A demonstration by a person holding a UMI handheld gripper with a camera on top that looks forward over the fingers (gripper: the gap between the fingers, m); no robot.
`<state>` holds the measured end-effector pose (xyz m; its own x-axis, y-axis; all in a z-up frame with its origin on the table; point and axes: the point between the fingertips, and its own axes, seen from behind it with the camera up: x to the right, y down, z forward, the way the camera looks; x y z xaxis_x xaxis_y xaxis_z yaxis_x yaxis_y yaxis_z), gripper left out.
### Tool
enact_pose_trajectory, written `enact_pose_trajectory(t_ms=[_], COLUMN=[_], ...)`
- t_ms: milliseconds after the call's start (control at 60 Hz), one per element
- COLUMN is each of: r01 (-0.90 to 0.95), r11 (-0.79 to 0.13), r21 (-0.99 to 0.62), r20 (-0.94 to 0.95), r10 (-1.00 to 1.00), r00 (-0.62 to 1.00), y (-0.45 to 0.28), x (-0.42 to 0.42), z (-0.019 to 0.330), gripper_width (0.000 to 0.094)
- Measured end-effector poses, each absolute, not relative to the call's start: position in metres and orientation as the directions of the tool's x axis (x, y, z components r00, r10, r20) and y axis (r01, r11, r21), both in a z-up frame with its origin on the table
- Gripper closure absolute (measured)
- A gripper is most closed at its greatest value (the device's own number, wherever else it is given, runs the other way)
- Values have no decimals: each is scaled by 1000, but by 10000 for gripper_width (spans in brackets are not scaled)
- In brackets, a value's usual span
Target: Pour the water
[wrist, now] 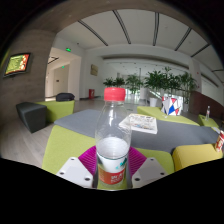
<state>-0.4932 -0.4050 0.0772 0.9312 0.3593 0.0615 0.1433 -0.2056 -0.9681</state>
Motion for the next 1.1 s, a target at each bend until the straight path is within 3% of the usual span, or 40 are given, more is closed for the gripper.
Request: enact_pose_trajectory(t_ms=[100,217,467,567,750,933,1100], r01=[127,65,-320,-526,-829,-901,-875], r11=[-207,-193,-175,-224,-377,-433,-387], r21=[-970,-979,-931,-820,-413,27,292], r20=[39,-19,-365,-563,-872,-933,-901], r10=[383,400,471,480,427,313,197], r00=[923,916,803,673,240,-179,-387], y=[-411,-418,-430,-431,-421,-372,-350], x=[-496,-492,-434,-394,-299,-181,-103], z=[82,113,255,314,364,330,280], gripper_width=[609,609,611,613,613,612,614])
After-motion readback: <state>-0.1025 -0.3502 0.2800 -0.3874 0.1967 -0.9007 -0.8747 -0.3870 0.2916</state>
